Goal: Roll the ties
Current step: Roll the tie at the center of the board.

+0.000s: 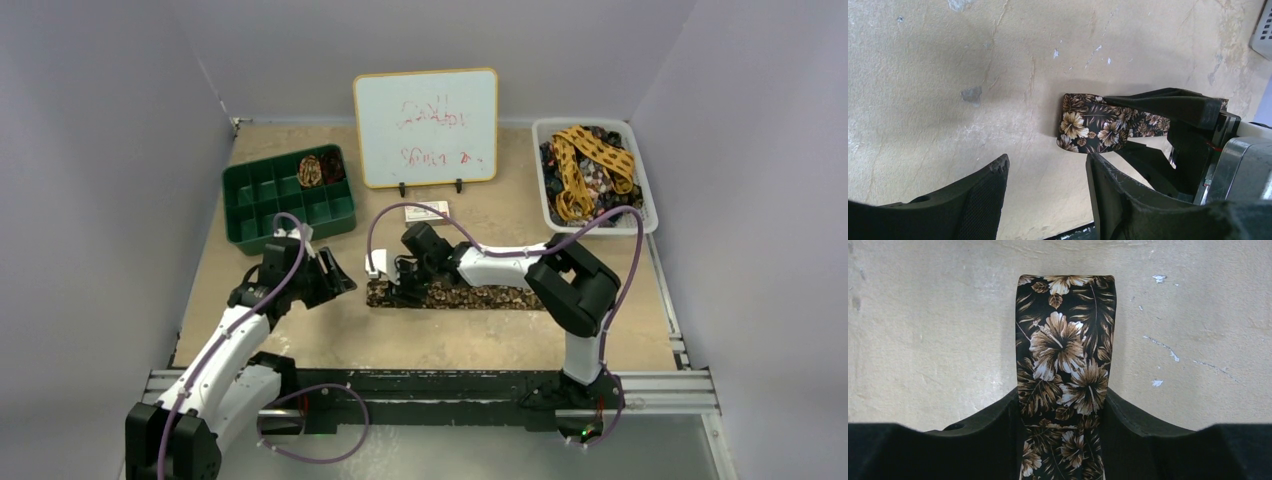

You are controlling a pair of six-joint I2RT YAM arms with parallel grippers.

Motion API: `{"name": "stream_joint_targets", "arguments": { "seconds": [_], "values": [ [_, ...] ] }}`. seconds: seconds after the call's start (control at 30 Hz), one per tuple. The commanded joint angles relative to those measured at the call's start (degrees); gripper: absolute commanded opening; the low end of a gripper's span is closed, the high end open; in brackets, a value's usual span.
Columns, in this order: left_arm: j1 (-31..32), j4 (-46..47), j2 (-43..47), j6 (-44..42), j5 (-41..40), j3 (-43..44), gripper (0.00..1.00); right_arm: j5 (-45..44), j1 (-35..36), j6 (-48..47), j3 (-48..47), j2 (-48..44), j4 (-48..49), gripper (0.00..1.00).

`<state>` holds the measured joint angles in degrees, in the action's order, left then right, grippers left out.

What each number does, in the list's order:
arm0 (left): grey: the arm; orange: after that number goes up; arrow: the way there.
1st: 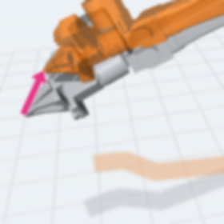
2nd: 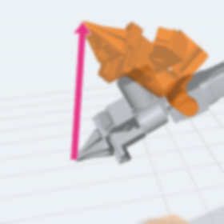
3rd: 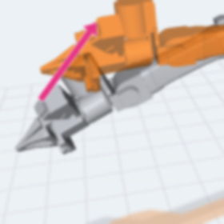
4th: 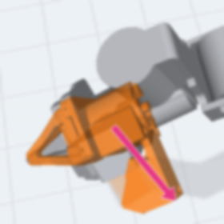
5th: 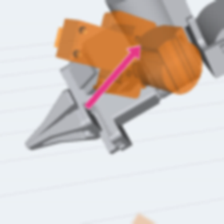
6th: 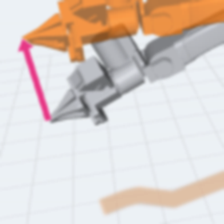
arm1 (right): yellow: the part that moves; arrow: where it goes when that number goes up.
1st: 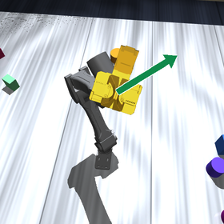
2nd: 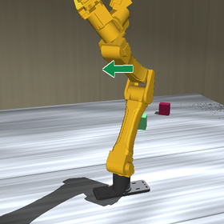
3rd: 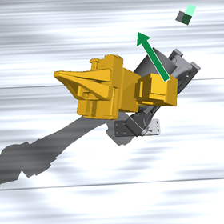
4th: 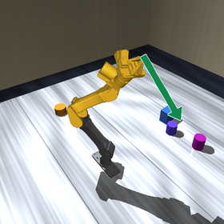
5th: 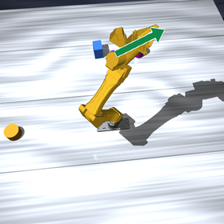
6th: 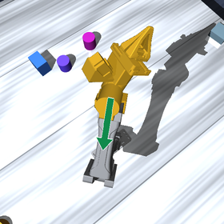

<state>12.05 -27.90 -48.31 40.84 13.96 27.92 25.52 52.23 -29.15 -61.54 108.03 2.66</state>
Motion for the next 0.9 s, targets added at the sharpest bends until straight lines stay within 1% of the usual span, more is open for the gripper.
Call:
{"name": "stream_joint_targets", "arguments": {
  "seconds": [0.0, 0.07, 0.13, 0.23, 0.3, 0.33, 0.37, 0.4, 0.43, 0.5, 0.53, 0.57, 0.6, 0.63, 0.67, 0.73, 0.8, 0.83, 0.87],
  "values": [
    [-0.28, 1.95, 0.0, -0.85, 1.25, 1.58, 0.56, 0.67, 0.24, -4.02, -1.44, -0.43, -8.13, 0.52],
    [-0.28, 2.08, 0.06, -0.68, 1.33, 1.38, 0.56, -0.04, 0.23, -3.68, -2.56, -0.21, -8.87, 0.53],
    [-0.28, 2.46, 0.15, -0.51, 1.77, 1.14, 0.56, 0.24, 0.2, -2.67, -3.49, -0.59, -9.07, 0.58],
    [-0.28, 2.84, 0.06, -0.41, 2.87, 0.98, 0.56, -0.49, 0.16, 1.06, -1.65, -5.02, -4.68, 0.74],
    [-0.28, 3.02, 0.29, -0.3, 3.07, 0.74, 0.56, -2.42, -0.38, 6.7, 1.86, -9.64, 1.64, 0.8],
    [-0.28, 3.18, 0.32, -0.28, 3.2, 0.62, 0.56, -3.29, -0.81, 8.64, 3.93, -12.3, 5.29, 0.85],
    [-0.28, 3.51, 0.4, -0.2, 3.3, 0.34, 0.56, -4.72, -1.16, 13.96, 6.07, -14.82, 9.26, 0.97],
    [-0.28, 3.81, 0.41, -0.03, 3.46, 0.17, 0.56, -6.75, -1.42, 18.68, 8.28, -17.1, 12.95, 0.99],
    [-0.28, 4.14, 0.34, 0.01, 3.61, -0.12, 0.56, -8.88, -1.61, 23.38, 10.39, -19.42, 16.62, 0.99],
    [-0.32, 4.93, 0.04, 0.27, 3.98, -0.42, 0.56, -14.37, -1.73, 37.7, 14.78, -22.99, 23.41, 0.99],
    [-0.28, 5.2, -0.16, 0.29, 4.25, -0.49, 0.56, -17.72, -1.83, 45.57, 15.89, -24.38, 23.56, 0.99],
    [-0.28, 5.45, -0.34, 0.29, 4.46, -0.64, 0.56, -19.76, -1.9, 53.49, 16.09, -25.19, 21.69, 0.99],
    [-0.28, 5.62, -0.48, 0.25, 4.64, -0.74, 0.56, -20.95, -1.91, 60.49, 15.01, -25.7, 15.8, 0.99],
    [-0.28, 5.77, -0.66, 0.14, 4.82, -0.76, 0.56, -21.33, -1.88, 66.42, 13.91, -25.77, 11.98, 0.99],
    [-0.28, 5.86, -0.83, -0.07, 5.11, -0.74, 0.56, -21.8, -1.93, 69.66, 12.16, -25.31, 7.19, 0.99],
    [-0.28, 6.29, -0.99, -0.23, 5.64, -0.96, 0.56, -22.2, -1.95, 75.2, 11.73, -24.44, 3.72, 0.92],
    [-0.28, 7.52, -1.04, -0.04, 6.53, -1.56, 0.56, -21.71, -1.93, 80.81, 14.95, -24.25, 6.07, 0.82],
    [-0.28, 8.22, -1.17, 0.09, 7.05, -2.01, 0.56, -20.49, -1.93, 83.12, 16.79, -23.88, 8.79, 0.77],
    [-0.28, 8.77, -1.43, 0.19, 7.51, -2.33, 0.56, -19.92, -1.9, 84.11, 17.98, -23.21, 12.77, 0.73]
  ]
}}
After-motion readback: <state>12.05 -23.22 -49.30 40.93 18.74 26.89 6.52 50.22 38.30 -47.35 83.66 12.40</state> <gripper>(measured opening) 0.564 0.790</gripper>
